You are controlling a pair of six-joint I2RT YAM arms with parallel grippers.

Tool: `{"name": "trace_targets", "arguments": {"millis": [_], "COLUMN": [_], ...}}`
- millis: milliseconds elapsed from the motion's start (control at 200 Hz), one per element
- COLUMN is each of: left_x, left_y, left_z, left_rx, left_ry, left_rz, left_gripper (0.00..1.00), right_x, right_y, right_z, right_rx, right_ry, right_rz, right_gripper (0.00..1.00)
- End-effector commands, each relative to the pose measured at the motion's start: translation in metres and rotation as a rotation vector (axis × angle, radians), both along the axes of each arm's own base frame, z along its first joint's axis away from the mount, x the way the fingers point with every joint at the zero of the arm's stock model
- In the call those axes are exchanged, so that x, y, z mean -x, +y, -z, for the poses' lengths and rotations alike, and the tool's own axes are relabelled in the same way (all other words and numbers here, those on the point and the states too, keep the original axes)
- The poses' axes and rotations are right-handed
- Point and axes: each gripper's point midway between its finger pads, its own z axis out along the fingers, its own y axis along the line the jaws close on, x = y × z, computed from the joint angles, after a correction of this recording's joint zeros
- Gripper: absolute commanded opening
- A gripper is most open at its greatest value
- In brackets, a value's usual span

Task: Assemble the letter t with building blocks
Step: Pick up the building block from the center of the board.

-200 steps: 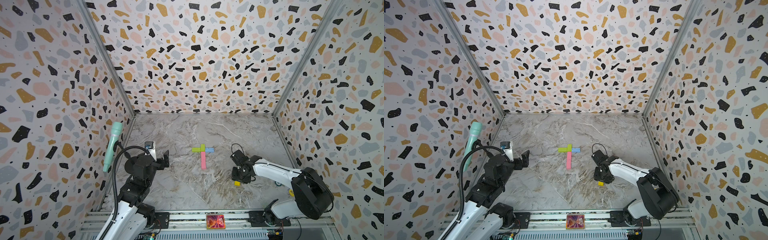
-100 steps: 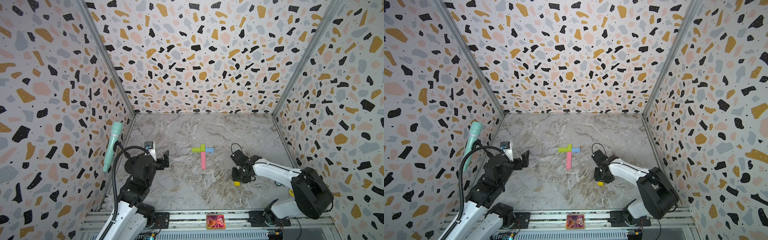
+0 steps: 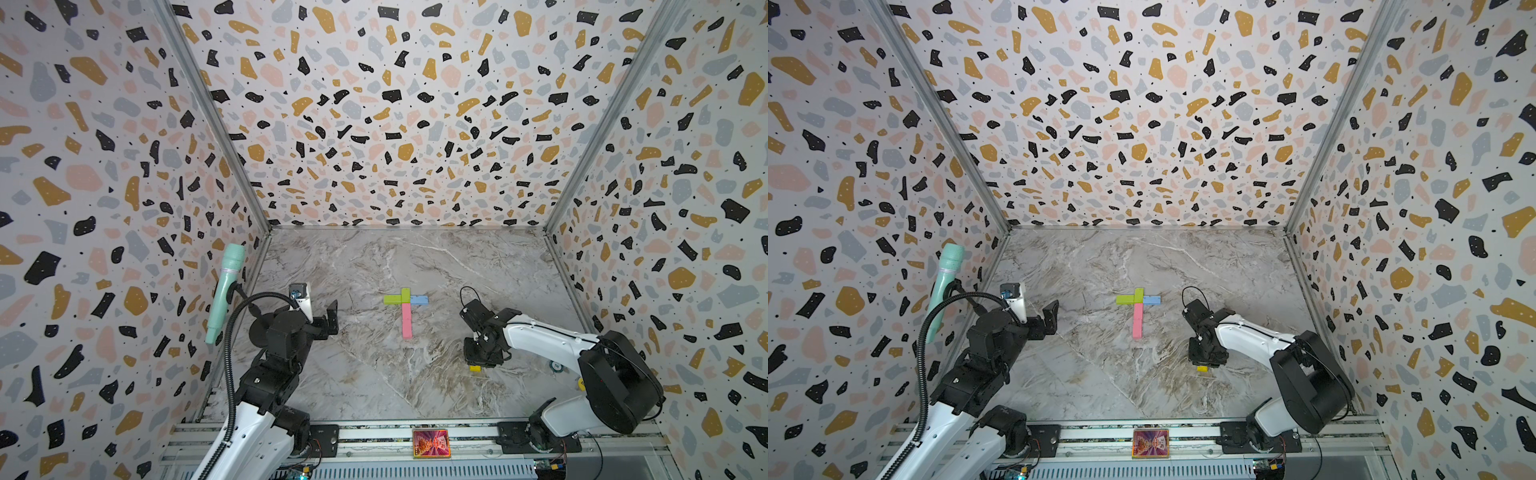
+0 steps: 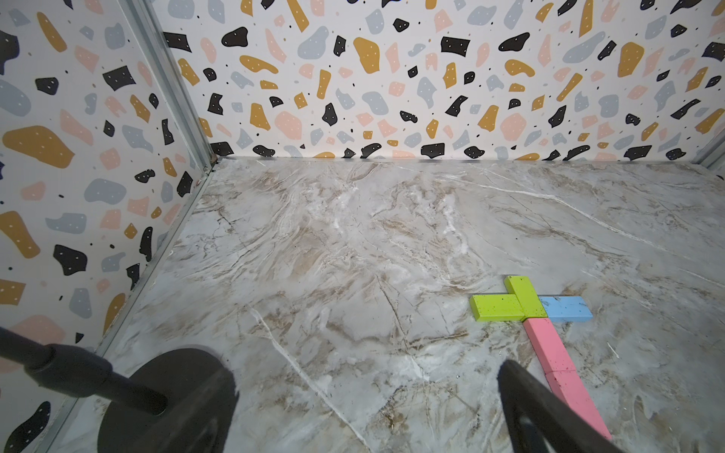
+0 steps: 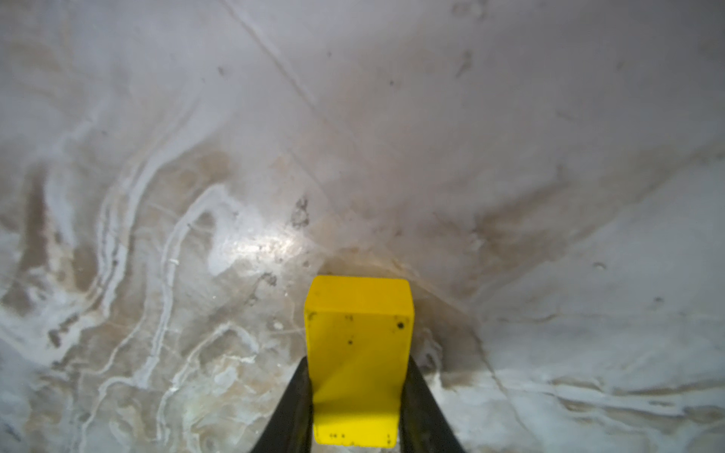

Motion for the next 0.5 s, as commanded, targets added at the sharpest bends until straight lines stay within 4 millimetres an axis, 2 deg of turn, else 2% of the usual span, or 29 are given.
{"name": "trace_targets", "arguments": {"millis": [0, 285, 496], "left_x": [-0.001, 0.000, 0.000], "left_y": [0.003, 0.004, 0.004], "left_z": [-0.005, -0.007, -0.008], "left_rx": [-0.004, -0.004, -0.003], "left_ry": [-0.026, -0.031, -0.034], "left_rz": [-0.015, -0.020, -0.022], "left_gripper": [0.99, 0.99, 1.00], "right_x": [-0.002, -0.047, -0.070], "right_y": [0.002, 0.053, 0.068], "right_z": [-0.002, -0.063, -0.066], "right_rx": [0.032, 0.005, 0.097], "right_ry": [0.017, -0.137, -0.178], "right_rz": [-0.077, -0.476, -0.772], "right_gripper": [0.21, 0.00, 0.00]}}
